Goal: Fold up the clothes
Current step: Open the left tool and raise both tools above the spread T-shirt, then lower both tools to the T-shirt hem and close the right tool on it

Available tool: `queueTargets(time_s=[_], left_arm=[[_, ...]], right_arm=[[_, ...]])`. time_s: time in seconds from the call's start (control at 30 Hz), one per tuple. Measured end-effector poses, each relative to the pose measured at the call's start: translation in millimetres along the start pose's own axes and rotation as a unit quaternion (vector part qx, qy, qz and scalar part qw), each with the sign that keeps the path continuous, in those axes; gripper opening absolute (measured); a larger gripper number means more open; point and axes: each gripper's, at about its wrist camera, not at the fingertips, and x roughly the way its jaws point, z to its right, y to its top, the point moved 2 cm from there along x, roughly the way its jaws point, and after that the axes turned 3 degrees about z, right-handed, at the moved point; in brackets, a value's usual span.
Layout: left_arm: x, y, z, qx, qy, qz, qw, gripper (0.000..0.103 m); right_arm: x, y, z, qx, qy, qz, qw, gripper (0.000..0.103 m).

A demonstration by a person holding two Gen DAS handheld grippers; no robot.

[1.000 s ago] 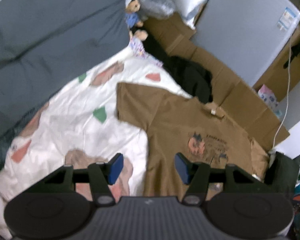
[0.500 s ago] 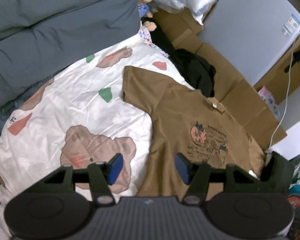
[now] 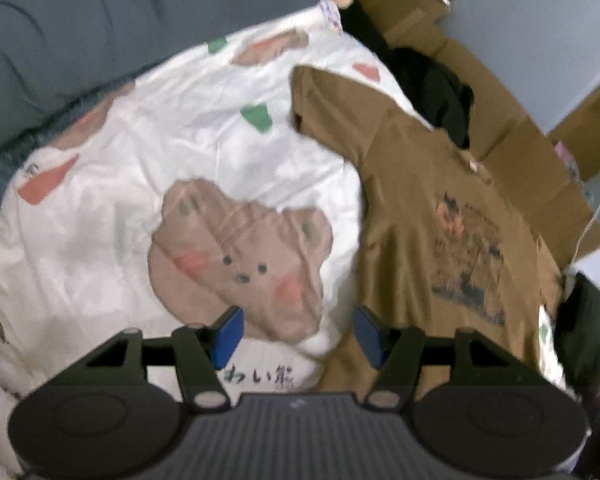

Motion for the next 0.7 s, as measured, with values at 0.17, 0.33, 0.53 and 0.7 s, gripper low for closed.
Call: queueTargets(time_s=[0.17,0.33,0.53,0.7], left_arm=[[28.5,-32.4,-7.4,0.017,-0.002,-0.046,0.9988,0.063],[48.4,-51.4,-3.9,0.017,-0.026,-0.066,0.9973,0.063],[71.7,-64.4,13.6,0.044,-0.032,-0.085,0.9949,0.063],[89.4,-75.8,22.3,0.060,-0.020,-0.094,0.9936,0.056]], right_arm=[[23.4,-8.0,3.9,0.025,0.013,-0.028,0.999,0.051],[35.9,-10.7,-5.2,0.023,0.019,-0.042,0.999,0.051],[51.1,-12.0,-16.1,0.020,0.021,-0.058,0.998,0.051],[61.4,-15.8,-21.2,0.020,0.023,-0.069,0.997,0.051]])
